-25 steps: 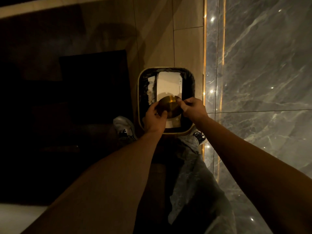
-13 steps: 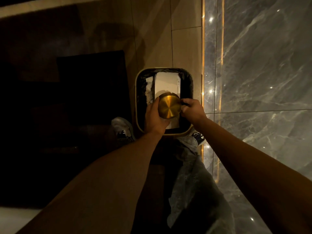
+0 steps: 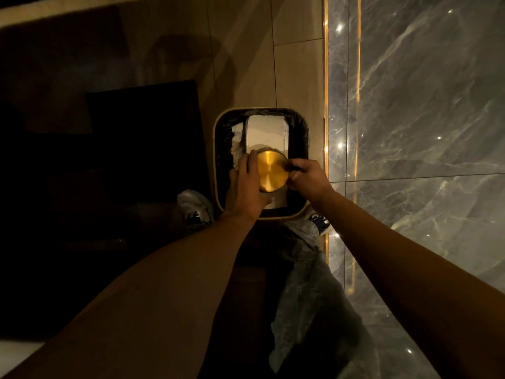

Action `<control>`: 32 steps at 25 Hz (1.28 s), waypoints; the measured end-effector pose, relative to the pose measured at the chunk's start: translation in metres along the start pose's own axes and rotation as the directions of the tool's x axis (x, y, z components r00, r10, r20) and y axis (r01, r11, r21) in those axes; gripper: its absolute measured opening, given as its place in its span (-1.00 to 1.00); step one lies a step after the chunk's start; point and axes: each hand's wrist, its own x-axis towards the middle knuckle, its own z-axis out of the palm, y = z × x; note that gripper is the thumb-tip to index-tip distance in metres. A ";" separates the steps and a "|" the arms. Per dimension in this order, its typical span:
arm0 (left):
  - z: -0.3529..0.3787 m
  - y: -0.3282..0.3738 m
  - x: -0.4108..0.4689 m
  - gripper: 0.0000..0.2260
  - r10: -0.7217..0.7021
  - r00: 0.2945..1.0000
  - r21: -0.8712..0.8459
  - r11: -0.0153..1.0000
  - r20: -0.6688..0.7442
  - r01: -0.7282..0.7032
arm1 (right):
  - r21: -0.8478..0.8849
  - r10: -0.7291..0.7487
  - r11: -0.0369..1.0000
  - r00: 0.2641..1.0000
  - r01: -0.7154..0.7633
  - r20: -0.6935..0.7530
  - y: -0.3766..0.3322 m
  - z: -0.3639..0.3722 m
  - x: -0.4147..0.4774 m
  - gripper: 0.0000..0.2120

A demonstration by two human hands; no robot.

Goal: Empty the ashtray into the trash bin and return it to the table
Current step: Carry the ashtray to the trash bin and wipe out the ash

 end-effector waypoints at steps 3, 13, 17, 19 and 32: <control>-0.002 0.001 0.002 -0.02 0.013 1.000 0.074 0.997 -0.017 -0.011 | 0.003 -0.015 1.000 1.000 0.015 0.027 -0.003 -0.004 -0.001 -0.70; -0.007 -0.004 0.005 -0.05 0.160 0.987 0.273 0.949 0.022 -0.160 | 0.045 0.025 0.999 0.994 -0.030 0.106 -0.009 -0.012 -0.008 -0.71; -0.006 -0.001 0.006 -0.05 0.149 0.988 0.296 0.942 0.048 -0.156 | 0.040 0.030 0.999 0.994 -0.035 0.107 -0.006 -0.014 -0.007 -0.70; -0.006 0.001 0.008 -0.06 0.147 0.988 0.282 0.947 0.042 -0.153 | 0.035 0.013 0.999 0.993 -0.018 0.119 -0.003 -0.016 -0.006 -0.70; -0.016 -0.005 0.008 -0.08 0.164 0.986 0.090 0.982 0.012 -0.164 | -0.752 -0.542 0.067 0.657 0.656 0.525 0.025 -0.026 -0.020 -0.25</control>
